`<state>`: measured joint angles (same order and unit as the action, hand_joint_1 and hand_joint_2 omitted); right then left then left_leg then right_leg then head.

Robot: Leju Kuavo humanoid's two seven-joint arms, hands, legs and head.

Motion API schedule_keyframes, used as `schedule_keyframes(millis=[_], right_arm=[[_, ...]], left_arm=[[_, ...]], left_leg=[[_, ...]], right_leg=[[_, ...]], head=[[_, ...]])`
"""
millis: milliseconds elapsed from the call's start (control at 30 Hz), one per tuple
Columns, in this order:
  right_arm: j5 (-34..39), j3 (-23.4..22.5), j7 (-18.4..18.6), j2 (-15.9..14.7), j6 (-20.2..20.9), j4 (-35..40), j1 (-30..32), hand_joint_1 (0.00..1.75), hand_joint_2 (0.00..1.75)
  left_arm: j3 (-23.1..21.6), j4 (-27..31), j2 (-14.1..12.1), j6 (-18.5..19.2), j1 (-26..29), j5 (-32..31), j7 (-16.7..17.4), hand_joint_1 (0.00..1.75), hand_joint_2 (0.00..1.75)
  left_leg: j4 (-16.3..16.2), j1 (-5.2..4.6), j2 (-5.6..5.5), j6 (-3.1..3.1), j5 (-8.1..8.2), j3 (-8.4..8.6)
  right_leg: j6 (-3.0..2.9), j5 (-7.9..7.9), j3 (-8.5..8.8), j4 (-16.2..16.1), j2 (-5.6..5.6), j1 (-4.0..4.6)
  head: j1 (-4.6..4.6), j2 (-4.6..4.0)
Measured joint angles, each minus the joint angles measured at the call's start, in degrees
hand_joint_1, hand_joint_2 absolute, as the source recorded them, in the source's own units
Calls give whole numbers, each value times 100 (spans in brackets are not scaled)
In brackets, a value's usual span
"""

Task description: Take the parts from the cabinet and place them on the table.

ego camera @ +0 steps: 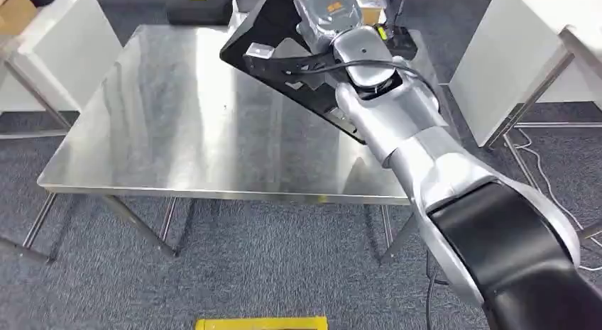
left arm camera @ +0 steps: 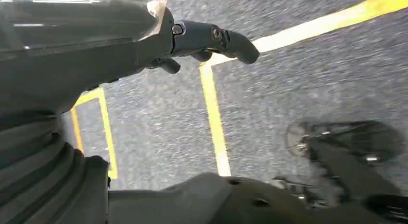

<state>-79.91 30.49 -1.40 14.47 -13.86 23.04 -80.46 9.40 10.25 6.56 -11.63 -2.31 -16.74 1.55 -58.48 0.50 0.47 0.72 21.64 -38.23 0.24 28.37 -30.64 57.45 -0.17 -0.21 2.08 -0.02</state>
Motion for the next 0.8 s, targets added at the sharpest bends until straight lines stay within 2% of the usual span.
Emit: schedule_keyframes(millis=[67, 100, 133, 167, 200, 233, 267, 300, 333, 400, 433, 467, 500, 533, 633, 733, 800], right_arm=[[-24, 0, 2, -7, -2, 0, 8, 175, 175], [-50, -9, 4, -15, -4, 15, 11, 175, 175], [-70, -24, 4, -37, -7, 15, 3, 175, 175], [-88, -35, 9, -63, -7, 13, -8, 175, 175], [-107, -44, 11, -85, -7, 11, -1, 175, 175], [-111, -44, 11, -107, -7, 7, 27, 175, 175], [-120, -46, 13, -131, -7, -2, 61, 175, 175], [-127, -50, 11, -142, -7, -4, 91, 175, 175], [-136, -52, 11, -157, -7, -4, 107, 175, 175], [-160, -66, 11, -175, -7, -4, 102, 175, 175], [-171, -74, 11, -190, -7, -7, 99, 175, 175], [-186, -83, 9, -194, -4, -7, 94, 175, 175], [-195, -85, 2, -181, -4, -7, 102, 175, 175], [-208, -94, 2, -184, -5, -7, 106, 175, 175], [-227, -107, 2, -181, -4, -7, 87, 175, 175], [-278, -133, 2, -184, -7, -7, 94, 175, 175], [-291, -138, 0, -186, -7, -7, 95, 175, 175]], left_arm=[[4, 0, -4, 22, 4, 2, -41, 0, 175], [4, 2, 0, 26, 9, 0, -63, 0, 175], [7, 2, 9, 24, 13, -11, -81, 0, 175], [7, 2, 7, 24, 9, -20, -85, 0, 175], [4, 2, 9, 31, -1, -37, -105, 0, 175], [4, 2, 11, 33, -8, -61, -125, 0, 175], [4, 2, 9, 35, -8, -68, -170, 0, 175], [4, 2, 11, 39, -5, -68, -216, 0, 175], [4, 2, 11, 39, -3, -70, -258, 0, 175], [5, 2, 11, 44, 8, -79, -354, 0, 175], [7, 2, 11, 41, 10, -87, -387, 0, 175], [9, 2, 11, 24, 8, -87, -409, 0, 175], [18, 2, 9, -13, 5, -85, -433, 0, 175], [37, 2, 7, -41, 7, -83, -439, 0, 175], [72, 2, 9, -140, 17, -70, -503, 0, 175], [79, 2, 24, -345, 16, -168, -775, 0, 175], [81, 2, 39, -334, 17, -170, -916, 0, 175]], left_leg=[[6, -15, -16, 51, 29, -3], [127, 61, -29, 99, 7, 110], [161, 37, -33, 124, 21, 160], [161, 41, -37, 168, 28, 179], [160, 40, -50, 184, 42, 189], [158, 40, -72, 193, 50, 192], [154, 39, -93, 190, 63, 199], [153, 39, -115, 187, 77, 215], [150, 40, -139, 177, 98, 237], [133, 45, -166, 139, 147, 291], [128, 42, -171, 103, 174, 297], [78, -9, -184, 60, 224, 283], [42, -10, -172, 112, 267, 279], [48, -1, -173, 166, 259, 282], [87, 11, -152, 152, 264, 315], [113, 14, -139, 137, 255, 332], [122, 15, -136, 127, 251, 337]], right_leg=[[30, 14, 29, -47, -23, -9], [81, 87, 36, -30, -31, 44], [77, 162, -35, 181, -14, 16], [48, 309, -268, 602, -3, 11], [32, 468, -581, 1122, -2, 4], [35, 592, -896, 1604, 1, 4], [59, 607, -1114, 1871, 2, 4], [101, 515, -1190, 1844, 2, 3], [162, 299, -1119, 1534, 0, -5], [253, -228, -746, 522, 1, -41], [257, -430, -573, 62, 1, -51], [173, -502, -505, -15, 5, -49], [148, -519, -509, -24, 3, -89], [144, -510, -507, -14, 9, -61], [141, -509, -507, -14, 42, -43], [88, -500, -508, -13, 50, -33], [87, -499, -509, -11, 52, -28]], head=[[-2, 0], [-8, 0], [-20, 0], [-26, 0], [-33, 0], [-35, 0], [-37, 0], [-37, 0], [-39, 0], [-50, 0], [-61, 0], [-55, 0], [-44, 0], [-50, 0], [-46, 0], [-46, 0], [-48, 0]])
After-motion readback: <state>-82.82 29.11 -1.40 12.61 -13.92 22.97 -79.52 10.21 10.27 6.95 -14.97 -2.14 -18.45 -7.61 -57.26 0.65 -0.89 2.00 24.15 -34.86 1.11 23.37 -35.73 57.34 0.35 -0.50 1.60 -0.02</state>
